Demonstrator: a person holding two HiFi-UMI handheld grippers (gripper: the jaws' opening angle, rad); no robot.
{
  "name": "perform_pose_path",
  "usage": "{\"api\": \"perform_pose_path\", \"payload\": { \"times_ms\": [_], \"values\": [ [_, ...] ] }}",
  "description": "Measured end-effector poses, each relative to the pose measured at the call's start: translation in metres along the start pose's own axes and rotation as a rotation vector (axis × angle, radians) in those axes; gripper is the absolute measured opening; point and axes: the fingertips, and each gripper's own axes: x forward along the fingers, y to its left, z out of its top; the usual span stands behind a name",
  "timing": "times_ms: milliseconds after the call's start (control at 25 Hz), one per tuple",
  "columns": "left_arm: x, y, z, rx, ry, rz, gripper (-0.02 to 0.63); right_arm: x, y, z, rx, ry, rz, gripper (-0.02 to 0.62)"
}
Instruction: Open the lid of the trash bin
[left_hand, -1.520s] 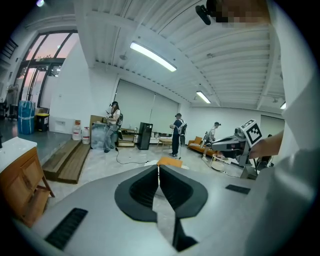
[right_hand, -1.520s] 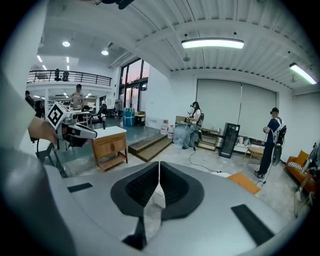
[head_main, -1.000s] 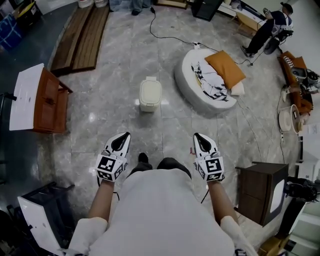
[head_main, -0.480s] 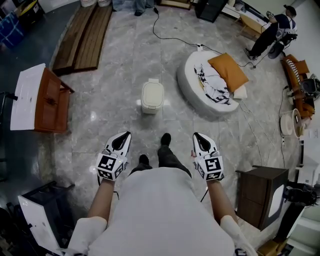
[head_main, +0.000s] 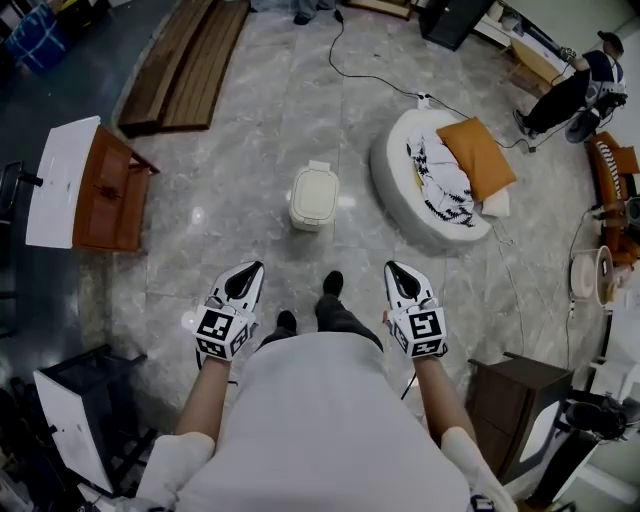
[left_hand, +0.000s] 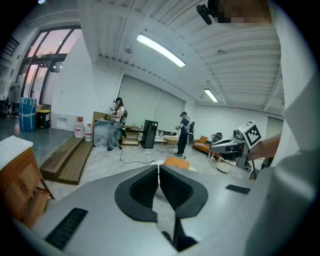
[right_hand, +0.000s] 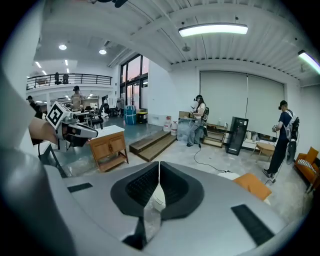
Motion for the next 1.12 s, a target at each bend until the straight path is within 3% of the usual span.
{"api": "perform_pose_path", "payload": {
  "times_ms": [640, 1120],
  "values": [
    [0.093, 0.0, 0.005, -0.043, 0.076, 0.114, 0.023, 0.084, -0.082, 0.0, -0.041, 0.07, 0.187, 0.031],
    [0.156, -0.014, -0.005, -0.031, 0.147, 0.14, 0.023, 0.12, -0.115, -0.019, -0.07, 0.116, 0.297, 0.031]
  ]
}}
